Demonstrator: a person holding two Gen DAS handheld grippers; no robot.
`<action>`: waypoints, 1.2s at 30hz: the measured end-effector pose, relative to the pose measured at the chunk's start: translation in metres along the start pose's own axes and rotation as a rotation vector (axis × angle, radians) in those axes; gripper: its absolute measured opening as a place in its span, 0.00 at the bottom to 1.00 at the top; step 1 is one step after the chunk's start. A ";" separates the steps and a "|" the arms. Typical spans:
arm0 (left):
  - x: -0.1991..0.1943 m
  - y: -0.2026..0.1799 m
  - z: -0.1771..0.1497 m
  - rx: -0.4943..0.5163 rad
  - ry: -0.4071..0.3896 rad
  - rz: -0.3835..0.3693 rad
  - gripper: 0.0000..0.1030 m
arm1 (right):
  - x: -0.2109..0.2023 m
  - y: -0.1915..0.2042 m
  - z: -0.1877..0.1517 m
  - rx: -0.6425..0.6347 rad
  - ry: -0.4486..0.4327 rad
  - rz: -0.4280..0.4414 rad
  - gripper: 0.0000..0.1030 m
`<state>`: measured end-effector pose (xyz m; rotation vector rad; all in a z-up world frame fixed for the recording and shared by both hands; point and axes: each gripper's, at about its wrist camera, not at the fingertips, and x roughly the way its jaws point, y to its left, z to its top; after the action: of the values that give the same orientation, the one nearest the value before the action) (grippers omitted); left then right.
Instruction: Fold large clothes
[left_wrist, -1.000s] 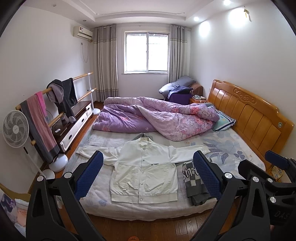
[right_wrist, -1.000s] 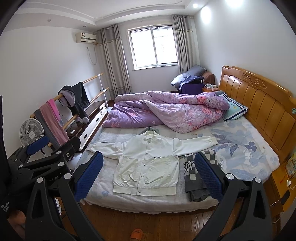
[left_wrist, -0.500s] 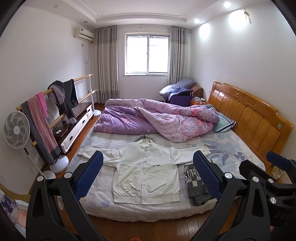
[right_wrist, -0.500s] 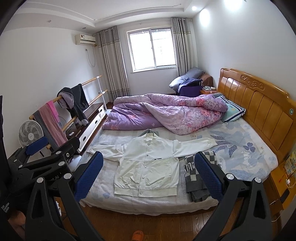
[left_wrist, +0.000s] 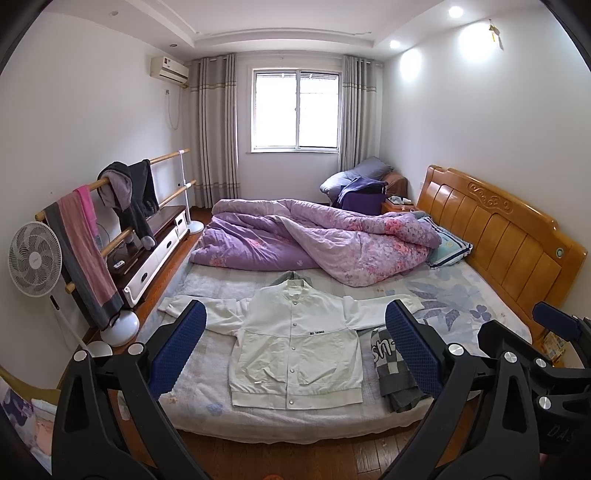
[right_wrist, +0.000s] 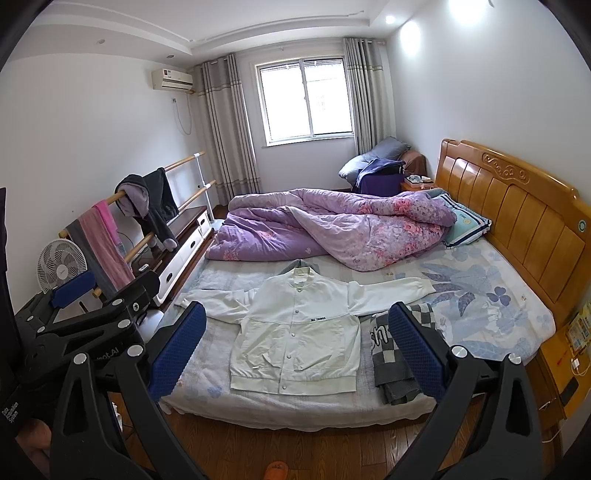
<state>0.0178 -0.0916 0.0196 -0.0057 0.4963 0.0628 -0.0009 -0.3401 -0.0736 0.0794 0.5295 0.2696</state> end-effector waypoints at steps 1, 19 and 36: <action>0.000 0.000 0.000 0.000 0.000 0.002 0.95 | 0.000 0.000 0.000 0.000 0.001 0.000 0.93; -0.002 0.001 0.000 0.001 -0.005 0.013 0.95 | 0.007 -0.005 0.003 -0.008 0.014 0.004 0.93; 0.006 0.000 0.001 -0.008 -0.001 0.019 0.95 | 0.008 -0.007 0.004 -0.008 0.017 0.007 0.93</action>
<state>0.0229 -0.0912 0.0174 -0.0087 0.4956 0.0838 0.0093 -0.3451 -0.0755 0.0709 0.5455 0.2790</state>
